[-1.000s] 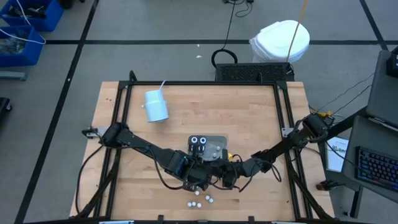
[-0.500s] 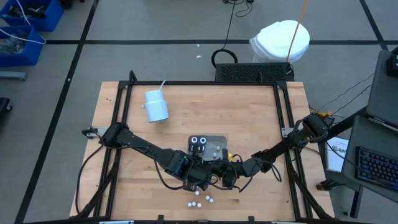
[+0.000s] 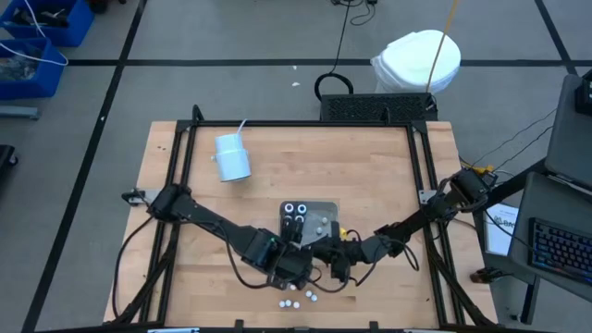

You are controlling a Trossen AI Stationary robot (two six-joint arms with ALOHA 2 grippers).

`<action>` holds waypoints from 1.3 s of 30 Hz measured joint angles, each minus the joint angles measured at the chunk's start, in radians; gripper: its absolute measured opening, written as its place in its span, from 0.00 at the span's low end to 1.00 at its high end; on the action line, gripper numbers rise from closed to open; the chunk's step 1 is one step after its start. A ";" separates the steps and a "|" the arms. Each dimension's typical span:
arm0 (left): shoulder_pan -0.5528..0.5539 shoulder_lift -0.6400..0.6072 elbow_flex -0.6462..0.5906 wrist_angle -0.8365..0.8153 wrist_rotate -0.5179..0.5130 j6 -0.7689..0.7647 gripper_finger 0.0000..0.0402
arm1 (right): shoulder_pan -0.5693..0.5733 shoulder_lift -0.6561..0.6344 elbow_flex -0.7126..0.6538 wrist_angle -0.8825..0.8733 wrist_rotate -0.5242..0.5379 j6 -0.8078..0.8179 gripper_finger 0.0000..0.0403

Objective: Pick & Place food coloring
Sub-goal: Put the left small purple food coloring bottle into the bin

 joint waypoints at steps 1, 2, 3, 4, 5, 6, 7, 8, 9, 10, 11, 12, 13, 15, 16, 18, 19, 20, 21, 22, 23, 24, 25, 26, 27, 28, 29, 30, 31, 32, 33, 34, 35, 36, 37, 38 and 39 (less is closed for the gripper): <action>-0.007 0.000 0.000 -0.003 -0.008 0.011 0.67 | 0.006 -0.003 0.000 -0.001 0.005 -0.005 0.11; -0.015 0.000 0.000 -0.006 -0.017 0.017 0.68 | 0.012 -0.009 0.000 -0.001 0.008 -0.008 0.11; -0.022 -0.001 0.000 -0.015 -0.030 0.017 0.69 | 0.020 -0.018 -0.001 0.000 0.007 -0.008 0.11; -0.030 -0.002 0.000 -0.025 -0.042 0.017 0.70 | 0.027 -0.032 -0.004 0.002 0.007 -0.007 0.11; -0.036 -0.003 0.000 -0.034 -0.056 0.014 0.70 | 0.036 -0.048 -0.011 0.005 0.006 -0.007 0.11; -0.042 -0.004 0.000 -0.044 -0.081 0.010 0.70 | 0.045 -0.066 -0.019 0.005 0.007 -0.006 0.11; -0.048 -0.004 0.000 -0.057 -0.111 0.003 0.69 | 0.055 -0.086 -0.031 0.005 0.016 -0.002 0.11; -0.052 -0.004 0.000 -0.074 -0.146 -0.006 0.69 | 0.066 -0.108 -0.045 0.001 0.035 0.002 0.11; -0.057 -0.004 0.000 -0.089 -0.184 -0.013 0.68 | 0.078 -0.135 -0.059 -0.001 0.054 0.007 0.11; -0.061 -0.004 0.000 -0.097 -0.221 -0.017 0.67 | 0.089 -0.163 -0.076 0.001 0.066 0.016 0.11; -0.065 -0.004 0.000 -0.097 -0.253 -0.019 0.65 | 0.099 -0.193 -0.095 0.006 0.075 0.026 0.11; -0.066 -0.005 0.000 -0.088 -0.276 -0.020 0.64 | 0.110 -0.226 -0.117 0.006 0.075 0.035 0.11; -0.067 -0.005 0.000 -0.072 -0.290 -0.019 0.62 | 0.119 -0.258 -0.139 0.005 0.073 0.049 0.11; -0.067 -0.005 0.000 -0.022 -0.304 0.004 0.60 | 0.139 -0.327 -0.186 0.007 0.025 0.082 0.11; -0.066 -0.005 0.000 0.010 -0.313 0.022 0.58 | 0.149 -0.362 -0.211 0.018 -0.008 0.103 0.11; -0.066 -0.005 0.000 0.085 -0.328 0.079 0.56 | 0.166 -0.435 -0.263 0.052 -0.098 0.156 0.11; -0.066 -0.005 0.000 0.126 -0.338 0.115 0.56 | 0.173 -0.472 -0.290 0.065 -0.145 0.185 0.11; -0.066 -0.005 0.000 0.168 -0.353 0.153 0.55 | 0.178 -0.507 -0.314 0.076 -0.191 0.216 0.11; -0.068 -0.005 0.000 0.211 -0.370 0.190 0.54 | 0.182 -0.542 -0.339 0.092 -0.235 0.246 0.11; -0.071 -0.005 0.000 0.249 -0.384 0.234 0.53 | 0.184 -0.575 -0.362 0.101 -0.265 0.281 0.11; -0.075 -0.005 0.000 0.285 -0.397 0.281 0.52 | 0.187 -0.607 -0.383 0.104 -0.288 0.319 0.11; -0.080 -0.005 0.000 0.325 -0.419 0.327 0.51 | 0.188 -0.638 -0.401 0.103 -0.295 0.361 0.11; -0.084 -0.005 0.000 0.365 -0.444 0.381 0.50 | 0.189 -0.668 -0.418 0.103 -0.298 0.400 0.11; -0.087 -0.005 0.000 0.407 -0.463 0.437 0.49 | 0.188 -0.692 -0.432 0.104 -0.299 0.438 0.11; -0.090 -0.005 0.000 0.454 -0.473 0.503 0.48 | 0.186 -0.714 -0.445 0.103 -0.300 0.467 0.11; -0.091 -0.005 0.000 0.503 -0.474 0.571 0.46 | 0.181 -0.732 -0.457 0.101 -0.301 0.488 0.11; -0.091 -0.005 0.000 0.547 -0.465 0.634 0.45 | 0.174 -0.743 -0.465 0.098 -0.312 0.504 0.11; -0.089 -0.005 0.000 0.583 -0.442 0.689 0.44 | 0.168 -0.750 -0.471 0.097 -0.321 0.519 0.11; -0.086 -0.005 0.000 0.613 -0.412 0.743 0.43 | 0.161 -0.754 -0.475 0.095 -0.334 0.533 0.11; -0.080 -0.001 0.000 0.642 -0.387 0.795 0.43 | 0.154 -0.755 -0.476 0.093 -0.345 0.546 0.11; -0.077 0.001 0.000 0.659 -0.372 0.848 0.42 | 0.148 -0.755 -0.476 0.092 -0.348 0.560 0.11; -0.074 0.003 0.000 0.661 -0.369 0.897 0.42 | 0.141 -0.754 -0.475 0.088 -0.353 0.571 0.11; -0.070 0.003 -0.008 0.671 -0.373 0.938 0.41 | 0.133 -0.750 -0.474 0.087 -0.364 0.581 0.11; -0.066 0.003 -0.020 0.685 -0.383 0.979 0.41 | 0.126 -0.747 -0.473 0.087 -0.371 0.591 0.11; -0.062 0.003 -0.029 0.694 -0.404 1.015 0.42 | 0.121 -0.746 -0.473 0.087 -0.371 0.601 0.11; -0.059 0.004 -0.035 0.700 -0.441 1.045 0.42 | 0.117 -0.746 -0.473 0.087 -0.371 0.610 0.11; -0.059 0.005 -0.038 0.711 -0.486 1.072 0.43 | 0.112 -0.746 -0.473 0.089 -0.370 0.619 0.11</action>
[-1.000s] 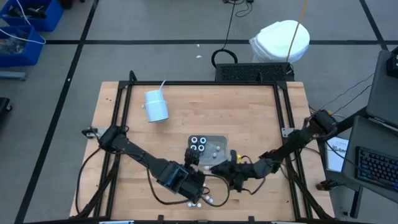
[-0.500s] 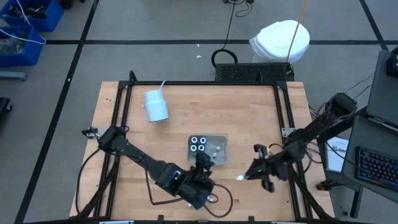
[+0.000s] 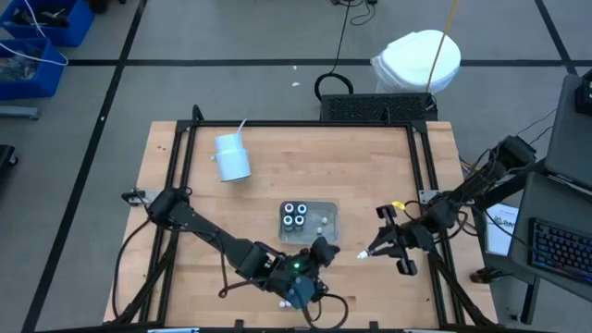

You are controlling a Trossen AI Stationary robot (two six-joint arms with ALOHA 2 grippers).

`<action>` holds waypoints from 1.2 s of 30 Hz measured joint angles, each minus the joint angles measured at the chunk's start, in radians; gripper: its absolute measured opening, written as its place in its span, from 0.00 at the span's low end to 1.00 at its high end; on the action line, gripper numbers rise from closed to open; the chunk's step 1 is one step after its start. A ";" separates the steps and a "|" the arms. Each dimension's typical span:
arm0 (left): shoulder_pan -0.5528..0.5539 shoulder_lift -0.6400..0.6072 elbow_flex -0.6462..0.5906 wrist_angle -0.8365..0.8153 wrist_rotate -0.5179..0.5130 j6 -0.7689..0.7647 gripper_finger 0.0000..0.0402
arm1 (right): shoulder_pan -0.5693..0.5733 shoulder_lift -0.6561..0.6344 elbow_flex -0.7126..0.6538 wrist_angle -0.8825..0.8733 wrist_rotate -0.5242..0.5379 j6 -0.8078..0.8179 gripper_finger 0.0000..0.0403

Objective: Pick & Place food coloring
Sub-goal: Put the left small purple food coloring bottle into the bin

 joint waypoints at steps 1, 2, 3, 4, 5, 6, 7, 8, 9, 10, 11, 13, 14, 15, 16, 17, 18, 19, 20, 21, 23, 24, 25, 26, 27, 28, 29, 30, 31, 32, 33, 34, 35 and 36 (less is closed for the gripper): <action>0.000 0.000 -0.003 0.022 -0.044 0.024 0.44 | -0.005 0.000 0.000 0.000 0.000 0.007 0.11; 0.001 0.000 -0.006 0.052 -0.073 0.041 0.46 | -0.011 0.000 0.000 0.000 0.000 0.011 0.11; 0.002 0.000 -0.011 0.093 -0.093 0.051 0.47 | -0.015 0.000 0.000 0.000 0.000 0.014 0.11; 0.002 0.000 -0.014 0.136 -0.099 0.052 0.49 | -0.018 0.000 0.000 0.000 0.001 0.017 0.11; 0.001 0.000 -0.015 0.167 -0.099 0.053 0.51 | -0.022 0.000 0.000 0.000 0.001 0.019 0.11; 0.000 0.000 -0.016 0.190 -0.099 0.057 0.54 | -0.026 0.001 0.000 0.000 0.001 0.019 0.11; 0.000 0.000 -0.016 0.200 -0.097 0.069 0.56 | -0.030 0.003 0.000 0.001 0.001 0.019 0.11; 0.000 0.000 -0.016 0.196 -0.092 0.086 0.58 | -0.032 0.004 0.000 0.000 0.001 0.023 0.11; 0.000 -0.001 -0.016 0.181 -0.090 0.108 0.61 | -0.036 0.005 0.000 0.000 0.001 0.031 0.11; 0.000 0.000 -0.016 0.165 -0.090 0.129 0.63 | -0.042 0.005 0.000 0.004 0.001 0.040 0.11; 0.003 0.007 -0.016 0.163 -0.090 0.150 0.65 | -0.049 0.008 0.000 0.010 0.001 0.051 0.11; 0.006 0.015 -0.018 0.158 -0.083 0.195 0.69 | -0.061 0.016 0.001 0.015 0.002 0.066 0.11; 0.007 0.020 -0.018 0.156 -0.059 0.212 0.70 | -0.066 0.021 0.001 0.022 0.003 0.072 0.11; 0.010 0.027 -0.018 0.171 -0.036 0.234 0.71 | -0.071 0.028 0.001 0.034 0.003 0.077 0.11; 0.011 0.030 -0.018 0.183 -0.018 0.266 0.72 | -0.078 0.035 0.001 0.045 0.003 0.083 0.11; 0.010 0.033 -0.018 0.190 -0.014 0.301 0.72 | -0.083 0.044 0.001 0.055 0.002 0.088 0.11; 0.010 0.042 -0.018 0.209 -0.011 0.333 0.72 | -0.087 0.054 0.001 0.067 0.003 0.090 0.11; 0.011 0.050 -0.018 0.241 -0.011 0.361 0.72 | -0.089 0.061 0.002 0.074 0.003 0.090 0.11; 0.012 0.056 -0.018 0.262 -0.013 0.387 0.72 | -0.090 0.063 0.002 0.076 0.003 0.089 0.11; 0.014 0.062 -0.018 0.287 -0.020 0.408 0.71 | -0.090 0.064 0.002 0.086 0.003 0.089 0.11; 0.020 0.071 -0.018 0.348 -0.040 0.456 0.68 | -0.090 0.067 0.003 0.094 0.002 0.089 0.11; 0.024 0.076 -0.018 0.382 -0.045 0.478 0.67 | -0.090 0.068 0.003 0.093 0.002 0.089 0.11; 0.027 0.077 -0.018 0.407 -0.051 0.501 0.65 | -0.090 0.068 0.003 0.093 0.002 0.089 0.11; 0.030 0.078 -0.018 0.417 -0.055 0.521 0.63 | -0.090 0.068 0.003 0.094 0.002 0.089 0.11; 0.034 0.078 -0.018 0.422 -0.054 0.530 0.62 | -0.090 0.068 0.003 0.095 0.003 0.089 0.11; 0.038 0.078 -0.018 0.423 -0.052 0.531 0.60 | -0.089 0.068 0.003 0.095 0.002 0.089 0.11; 0.043 0.078 -0.018 0.424 -0.048 0.525 0.58 | -0.089 0.068 0.003 0.094 0.002 0.089 0.11; 0.046 0.078 -0.018 0.425 -0.045 0.515 0.57 | -0.089 0.068 0.003 0.094 0.001 0.089 0.11; 0.050 0.078 -0.018 0.427 -0.046 0.508 0.55 | -0.089 0.068 0.003 0.095 0.001 0.089 0.11; 0.052 0.078 -0.018 0.427 -0.047 0.504 0.54 | -0.089 0.068 0.003 0.095 0.001 0.089 0.11; 0.054 0.078 -0.018 0.427 -0.046 0.504 0.52 | -0.089 0.068 0.003 0.094 0.000 0.089 0.11; 0.055 0.078 -0.018 0.428 -0.044 0.503 0.51 | -0.089 0.068 0.003 0.094 0.000 0.089 0.11; 0.057 0.078 -0.018 0.428 -0.036 0.501 0.49 | -0.089 0.068 0.003 0.094 0.000 0.088 0.11; 0.059 0.078 -0.018 0.427 -0.032 0.502 0.48 | -0.089 0.068 0.003 0.093 0.000 0.088 0.11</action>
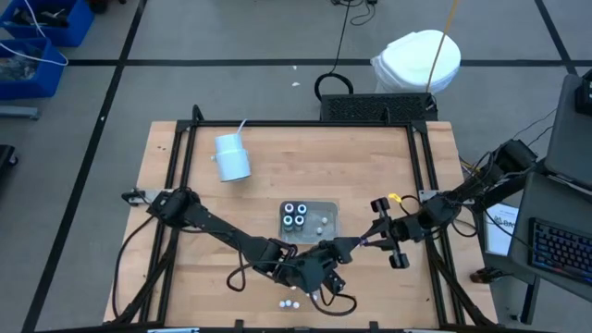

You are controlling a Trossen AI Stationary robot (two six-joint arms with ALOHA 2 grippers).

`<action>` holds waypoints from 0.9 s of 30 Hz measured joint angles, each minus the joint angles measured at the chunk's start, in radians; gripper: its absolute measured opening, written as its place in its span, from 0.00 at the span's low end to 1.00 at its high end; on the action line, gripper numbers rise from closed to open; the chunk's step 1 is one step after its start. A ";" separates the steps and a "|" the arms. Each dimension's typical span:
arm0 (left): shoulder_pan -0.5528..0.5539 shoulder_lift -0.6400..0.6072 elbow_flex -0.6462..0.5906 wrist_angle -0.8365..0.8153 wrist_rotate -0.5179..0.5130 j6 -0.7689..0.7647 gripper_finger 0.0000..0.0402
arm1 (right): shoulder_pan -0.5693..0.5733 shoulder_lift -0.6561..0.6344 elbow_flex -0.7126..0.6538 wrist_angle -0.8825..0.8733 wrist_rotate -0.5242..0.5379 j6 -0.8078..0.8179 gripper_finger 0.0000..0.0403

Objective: Pick & Place food coloring
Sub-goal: Put the left small purple food coloring bottle into the bin

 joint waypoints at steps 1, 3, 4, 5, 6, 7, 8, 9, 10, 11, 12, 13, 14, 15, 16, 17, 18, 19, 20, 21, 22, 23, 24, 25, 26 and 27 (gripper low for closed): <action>0.002 0.000 0.000 -0.001 0.003 0.000 0.46 | 0.000 0.000 0.000 -0.003 0.000 0.000 0.11; 0.006 0.000 0.000 -0.001 0.003 -0.007 0.43 | 0.000 0.000 0.000 -0.002 0.000 0.000 0.11; 0.007 0.000 0.000 0.000 0.003 -0.013 0.41 | 0.000 0.000 0.000 -0.002 0.000 0.000 0.11; 0.007 0.000 0.000 0.000 0.003 -0.014 0.39 | 0.000 0.000 0.000 -0.003 0.000 0.000 0.11; 0.007 0.000 0.000 0.000 0.003 -0.012 0.38 | 0.000 0.000 0.000 -0.003 0.000 0.000 0.11; 0.007 0.000 0.000 -0.001 0.004 -0.005 0.37 | 0.000 0.000 0.000 -0.002 0.000 0.000 0.11; 0.007 0.000 0.000 -0.001 0.008 0.001 0.35 | 0.000 0.000 0.000 -0.002 0.000 0.000 0.11; 0.007 0.000 0.000 -0.004 0.020 0.003 0.34 | 0.000 0.000 0.000 -0.003 0.000 0.000 0.11; 0.007 0.000 0.000 -0.011 0.033 0.001 0.33 | 0.000 0.000 0.000 -0.003 0.000 0.000 0.11; 0.007 0.000 0.000 -0.019 0.041 -0.007 0.32 | 0.000 0.000 0.000 -0.004 0.000 -0.001 0.11; 0.007 0.000 0.000 -0.021 0.048 -0.010 0.32 | 0.000 0.000 0.000 -0.007 0.000 -0.001 0.11; 0.007 0.000 0.000 -0.021 0.047 -0.012 0.31 | 0.000 0.000 -0.001 -0.007 0.000 -0.001 0.11; 0.007 0.000 0.000 -0.021 0.047 -0.012 0.31 | 0.000 0.000 -0.001 -0.006 0.000 -0.002 0.11; 0.007 0.000 0.000 -0.021 0.047 -0.012 0.31 | 0.000 0.000 -0.001 -0.005 0.000 -0.002 0.11; 0.007 0.000 0.000 -0.021 0.048 -0.012 0.31 | 0.000 0.000 -0.001 -0.004 0.000 -0.002 0.11; 0.007 0.000 0.000 -0.021 0.049 -0.010 0.31 | 0.000 0.000 -0.001 -0.005 0.001 -0.002 0.11; 0.007 0.000 0.000 -0.022 0.053 -0.009 0.31 | 0.000 0.000 -0.001 -0.006 0.001 -0.002 0.11; 0.007 0.000 0.000 -0.022 0.057 -0.009 0.31 | 0.000 0.000 -0.001 -0.006 0.000 -0.002 0.11; 0.007 0.000 0.000 -0.022 0.063 -0.009 0.31 | 0.000 0.000 -0.001 -0.006 0.000 -0.002 0.11; 0.007 0.000 0.000 -0.021 0.070 -0.009 0.31 | 0.000 0.000 -0.001 -0.006 0.000 -0.002 0.11; 0.007 0.000 0.000 -0.021 0.076 -0.008 0.31 | 0.000 0.000 -0.001 -0.006 0.001 -0.002 0.11; 0.007 0.000 0.000 -0.021 0.082 -0.007 0.30 | 0.000 0.000 -0.001 -0.007 0.001 -0.002 0.11; 0.007 0.000 0.000 -0.021 0.088 -0.005 0.30 | 0.000 0.000 -0.001 -0.008 0.001 -0.003 0.11; 0.007 0.000 0.000 -0.021 0.094 -0.004 0.29 | 0.000 0.000 -0.001 -0.008 0.001 -0.003 0.11; 0.007 0.000 0.001 -0.021 0.100 -0.004 0.28 | 0.000 0.000 -0.001 -0.009 0.001 -0.003 0.11; 0.007 0.000 0.001 -0.021 0.102 -0.004 0.27 | 0.000 0.000 -0.001 -0.009 0.002 -0.002 0.11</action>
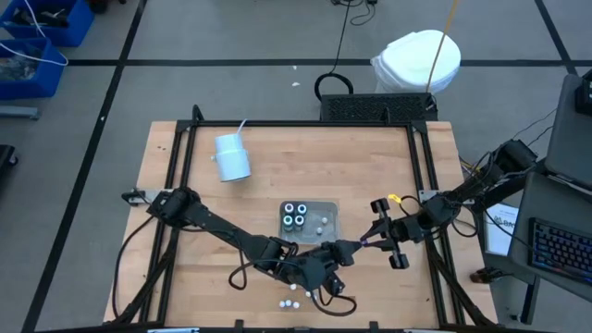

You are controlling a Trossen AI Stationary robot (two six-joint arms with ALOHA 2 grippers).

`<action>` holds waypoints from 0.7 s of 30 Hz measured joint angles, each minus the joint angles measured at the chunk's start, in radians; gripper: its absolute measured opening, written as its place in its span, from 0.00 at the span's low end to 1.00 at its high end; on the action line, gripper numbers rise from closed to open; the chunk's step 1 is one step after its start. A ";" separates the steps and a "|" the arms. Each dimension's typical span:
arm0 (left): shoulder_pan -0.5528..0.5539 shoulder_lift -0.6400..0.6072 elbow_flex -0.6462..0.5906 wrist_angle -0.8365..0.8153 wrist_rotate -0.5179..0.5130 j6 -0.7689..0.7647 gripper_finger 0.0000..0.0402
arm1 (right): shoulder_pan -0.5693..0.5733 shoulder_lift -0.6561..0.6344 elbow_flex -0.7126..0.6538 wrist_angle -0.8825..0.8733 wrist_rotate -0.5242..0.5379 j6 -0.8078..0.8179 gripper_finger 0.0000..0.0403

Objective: Pick & Place food coloring
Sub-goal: Put the left small purple food coloring bottle into the bin

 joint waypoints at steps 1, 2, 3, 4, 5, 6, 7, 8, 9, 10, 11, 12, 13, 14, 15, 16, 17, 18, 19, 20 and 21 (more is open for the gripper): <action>0.000 0.000 0.000 0.000 0.002 0.001 0.27 | 0.000 0.000 0.000 0.000 0.000 0.000 0.11; 0.000 0.000 0.000 0.000 0.001 0.001 0.26 | 0.000 0.000 0.000 0.001 0.000 0.000 0.11; 0.000 0.000 0.000 0.000 -0.002 0.000 0.25 | 0.000 0.000 0.000 0.002 0.000 0.000 0.11; 0.000 0.000 0.000 0.000 -0.004 -0.001 0.25 | 0.000 0.000 0.000 0.002 0.000 0.000 0.11; 0.000 0.000 0.000 0.000 -0.007 -0.001 0.24 | 0.000 0.000 0.000 0.002 0.000 0.000 0.11; 0.000 0.000 0.000 0.001 -0.007 -0.001 0.24 | 0.000 0.000 0.000 0.002 0.000 0.000 0.11; 0.000 0.000 0.000 0.001 -0.007 -0.001 0.24 | 0.000 0.000 0.000 0.002 0.000 0.000 0.11; 0.000 0.000 0.000 0.000 -0.007 -0.001 0.23 | 0.000 0.000 0.000 0.002 0.001 0.000 0.11; 0.000 0.000 0.000 0.000 -0.006 -0.001 0.23 | 0.000 0.000 0.000 0.002 0.001 0.000 0.11; 0.000 0.000 0.000 0.000 -0.006 -0.002 0.23 | 0.000 0.000 0.000 0.002 0.000 0.000 0.12; 0.000 0.000 0.000 0.001 -0.006 -0.002 0.23 | 0.000 0.000 0.000 0.001 0.000 0.000 0.12; 0.000 0.000 0.000 0.002 -0.006 -0.002 0.23 | 0.000 0.000 0.000 0.001 0.000 -0.001 0.13; 0.000 0.000 0.000 0.003 -0.006 -0.002 0.23 | 0.000 0.000 0.000 0.002 0.000 -0.003 0.14; 0.000 0.000 0.000 0.004 -0.006 -0.002 0.23 | 0.000 0.000 0.000 0.002 0.001 -0.006 0.16; 0.000 0.000 0.000 0.004 -0.006 -0.003 0.23 | 0.000 0.000 0.000 0.001 0.001 -0.006 0.17; 0.000 0.000 0.000 0.004 -0.006 -0.003 0.23 | 0.000 0.000 0.000 0.001 0.001 -0.006 0.18; 0.000 0.000 0.000 0.004 -0.007 -0.007 0.23 | 0.000 0.000 0.000 0.000 0.001 -0.006 0.20; 0.000 0.000 0.000 0.004 -0.006 -0.009 0.23 | 0.000 0.000 0.000 0.003 0.001 -0.006 0.21; 0.000 0.000 0.000 0.003 -0.007 -0.013 0.23 | 0.000 -0.001 0.000 0.006 0.002 -0.006 0.23; 0.000 0.000 0.000 0.002 -0.007 -0.016 0.23 | 0.000 -0.001 0.000 0.007 0.002 -0.006 0.25; 0.000 0.001 0.000 0.001 -0.007 -0.021 0.23 | 0.000 -0.001 0.000 0.007 0.002 -0.006 0.26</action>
